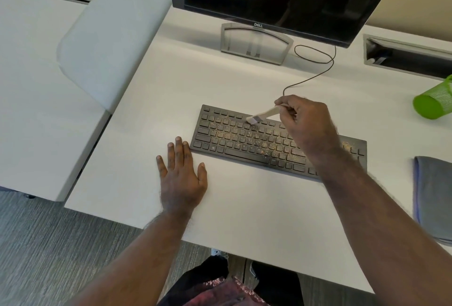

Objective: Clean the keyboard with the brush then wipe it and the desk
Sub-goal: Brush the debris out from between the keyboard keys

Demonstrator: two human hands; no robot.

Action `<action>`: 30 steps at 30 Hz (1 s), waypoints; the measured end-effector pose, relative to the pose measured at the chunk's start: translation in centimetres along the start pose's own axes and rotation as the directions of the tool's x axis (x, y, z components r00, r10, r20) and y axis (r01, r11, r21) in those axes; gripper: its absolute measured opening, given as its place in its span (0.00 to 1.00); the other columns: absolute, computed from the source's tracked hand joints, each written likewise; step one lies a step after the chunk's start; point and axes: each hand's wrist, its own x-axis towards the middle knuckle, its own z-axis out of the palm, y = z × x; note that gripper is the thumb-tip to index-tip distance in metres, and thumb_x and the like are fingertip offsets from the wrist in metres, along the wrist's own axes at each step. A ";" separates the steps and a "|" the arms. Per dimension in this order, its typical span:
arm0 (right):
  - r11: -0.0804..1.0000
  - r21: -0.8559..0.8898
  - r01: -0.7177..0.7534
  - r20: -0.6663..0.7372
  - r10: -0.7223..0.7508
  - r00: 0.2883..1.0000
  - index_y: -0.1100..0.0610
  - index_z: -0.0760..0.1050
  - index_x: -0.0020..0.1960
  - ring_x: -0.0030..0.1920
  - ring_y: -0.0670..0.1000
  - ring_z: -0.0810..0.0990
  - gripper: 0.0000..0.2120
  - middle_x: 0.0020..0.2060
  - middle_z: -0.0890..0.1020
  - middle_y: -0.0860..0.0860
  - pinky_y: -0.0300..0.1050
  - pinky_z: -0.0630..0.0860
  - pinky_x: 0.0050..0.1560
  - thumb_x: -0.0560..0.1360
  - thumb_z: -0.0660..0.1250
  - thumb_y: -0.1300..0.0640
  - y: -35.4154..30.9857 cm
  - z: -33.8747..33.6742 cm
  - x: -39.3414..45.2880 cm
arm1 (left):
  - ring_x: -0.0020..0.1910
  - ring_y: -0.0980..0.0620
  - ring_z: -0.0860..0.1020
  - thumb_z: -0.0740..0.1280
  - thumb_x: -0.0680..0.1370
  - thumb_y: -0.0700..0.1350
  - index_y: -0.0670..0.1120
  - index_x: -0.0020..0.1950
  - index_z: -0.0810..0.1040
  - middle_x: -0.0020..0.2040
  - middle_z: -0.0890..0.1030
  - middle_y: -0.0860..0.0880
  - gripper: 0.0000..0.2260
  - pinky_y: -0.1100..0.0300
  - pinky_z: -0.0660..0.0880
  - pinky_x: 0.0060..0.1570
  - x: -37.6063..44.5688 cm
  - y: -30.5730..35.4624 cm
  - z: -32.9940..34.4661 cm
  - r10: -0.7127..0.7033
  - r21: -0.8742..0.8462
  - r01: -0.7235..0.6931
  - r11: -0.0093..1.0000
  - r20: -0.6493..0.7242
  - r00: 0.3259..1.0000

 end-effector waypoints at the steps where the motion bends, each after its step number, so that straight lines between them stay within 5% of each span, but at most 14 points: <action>1: 1.000 0.004 -0.010 -0.019 0.010 1.000 0.55 0.82 0.56 0.36 0.43 0.79 0.09 0.41 0.82 0.46 0.34 0.75 0.36 0.79 0.66 0.57 0.2 -0.5 0.0 | 0.83 0.43 0.50 0.50 0.81 0.56 0.40 0.83 0.56 0.84 0.52 0.43 0.33 0.38 0.47 0.80 0.0 0.0 0.0 0.001 0.001 -0.001 1.000 0.000 1.000; 3: 1.000 0.001 -0.026 -0.048 0.026 0.998 0.54 0.82 0.56 0.38 0.43 0.79 0.09 0.42 0.83 0.46 0.31 0.74 0.38 0.79 0.66 0.57 0.7 -1.4 -0.1 | 0.83 0.43 0.50 0.50 0.81 0.57 0.40 0.83 0.56 0.84 0.52 0.43 0.33 0.38 0.47 0.80 0.0 0.0 0.0 0.001 0.000 -0.001 1.000 0.001 1.000; 10: 0.993 -0.111 -0.035 -0.066 0.028 0.997 0.57 0.82 0.54 0.41 0.50 0.82 0.08 0.45 0.85 0.52 0.50 0.80 0.46 0.77 0.66 0.60 1.9 -2.9 -1.7 | 0.83 0.42 0.51 0.50 0.81 0.56 0.39 0.82 0.57 0.84 0.53 0.43 0.33 0.38 0.47 0.79 0.0 0.0 0.0 0.004 -0.008 -0.004 1.000 -0.008 1.000; 16: 0.999 -0.008 -0.041 0.022 0.042 0.999 0.54 0.81 0.54 0.42 0.42 0.81 0.07 0.44 0.83 0.46 0.40 0.80 0.45 0.78 0.67 0.59 1.4 -2.1 -1.7 | 0.83 0.43 0.50 0.49 0.81 0.57 0.40 0.82 0.56 0.84 0.52 0.44 0.34 0.38 0.47 0.79 0.1 0.0 0.1 -0.003 -0.007 0.003 1.000 0.002 1.000; 18: 0.998 0.033 -0.050 0.057 0.048 0.997 0.53 0.81 0.54 0.38 0.36 0.79 0.07 0.41 0.82 0.42 0.27 0.72 0.39 0.79 0.67 0.59 1.3 -1.5 -1.6 | 0.83 0.43 0.50 0.49 0.81 0.57 0.40 0.82 0.56 0.84 0.52 0.44 0.33 0.37 0.47 0.79 0.0 -0.1 0.1 -0.004 -0.005 0.004 1.000 0.000 1.000; 21: 0.998 0.056 -0.026 0.055 0.023 0.998 0.56 0.82 0.55 0.36 0.30 0.76 0.07 0.38 0.80 0.40 0.22 0.66 0.35 0.79 0.66 0.62 0.9 -0.9 -1.3 | 0.83 0.43 0.50 0.49 0.81 0.57 0.40 0.83 0.56 0.84 0.52 0.44 0.34 0.38 0.47 0.79 0.0 0.0 0.0 -0.005 -0.010 0.005 1.000 0.002 1.000; 30: 0.984 0.141 -0.113 -0.101 0.128 0.987 0.57 0.82 0.54 0.42 0.42 0.79 0.08 0.43 0.83 0.46 0.25 0.71 0.45 0.79 0.65 0.63 1.7 -0.9 -0.6 | 0.83 0.44 0.48 0.48 0.81 0.57 0.41 0.83 0.54 0.84 0.51 0.44 0.34 0.38 0.46 0.80 0.0 -0.1 0.0 -0.007 -0.003 0.007 1.000 0.014 1.000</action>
